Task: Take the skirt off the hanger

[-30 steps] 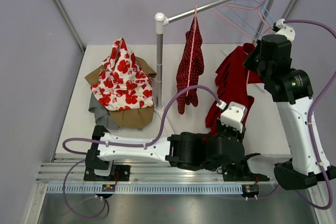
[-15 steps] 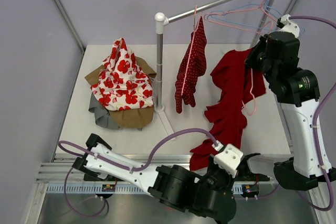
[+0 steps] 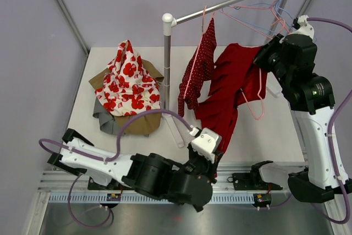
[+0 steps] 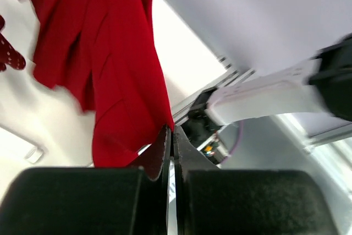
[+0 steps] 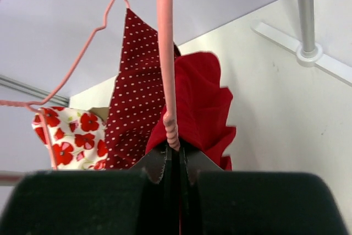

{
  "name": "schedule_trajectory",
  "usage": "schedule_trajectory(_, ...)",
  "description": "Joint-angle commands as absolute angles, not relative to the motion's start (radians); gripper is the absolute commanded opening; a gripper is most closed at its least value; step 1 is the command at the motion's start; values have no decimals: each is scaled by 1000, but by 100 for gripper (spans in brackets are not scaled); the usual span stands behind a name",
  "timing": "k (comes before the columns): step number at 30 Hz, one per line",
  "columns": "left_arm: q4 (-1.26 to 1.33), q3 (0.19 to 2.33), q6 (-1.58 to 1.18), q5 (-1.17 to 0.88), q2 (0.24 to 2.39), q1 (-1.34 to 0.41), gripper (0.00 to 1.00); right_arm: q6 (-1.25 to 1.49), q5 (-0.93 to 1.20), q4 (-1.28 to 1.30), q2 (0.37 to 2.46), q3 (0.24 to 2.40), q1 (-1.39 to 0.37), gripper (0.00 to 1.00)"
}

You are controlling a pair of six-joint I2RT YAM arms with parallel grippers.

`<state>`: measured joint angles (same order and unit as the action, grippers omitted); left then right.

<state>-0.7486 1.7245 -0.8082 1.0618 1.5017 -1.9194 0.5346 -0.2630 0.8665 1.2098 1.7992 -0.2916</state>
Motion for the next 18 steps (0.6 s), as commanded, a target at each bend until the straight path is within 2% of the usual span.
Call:
schedule_trajectory(1, -573, 1655, -719, 931, 1509, -1785, 0, 601, -220, 727, 1151, 1850, -273, 0)
schedule_trajectory(6, -429, 1758, -542, 737, 1587, -1481, 0, 609, -5, 957, 1137, 1916, -275, 0)
schedule_trajectory(10, -512, 2035, -453, 669, 1742, -1370, 0, 598, 75, 1031, 1120, 1945, -273, 0)
schedule_trajectory(11, -538, 2162, -424, 667, 1778, -1362, 0, 594, 78, 1048, 1123, 1960, -273, 0)
schedule_trajectory(13, -612, 2238, -428, 652, 1831, -1359, 0, 584, 65, 1042, 1129, 1997, -275, 0)
schedule_trajectory(17, -523, 2030, -503, 560, 1732, -1411, 0, 549, 6, 1000, 1212, 2074, -273, 0)
schedule_trajectory(18, -484, 1894, -518, 564, 1705, -1460, 0, 542, 5, 985, 1230, 2100, -273, 0)
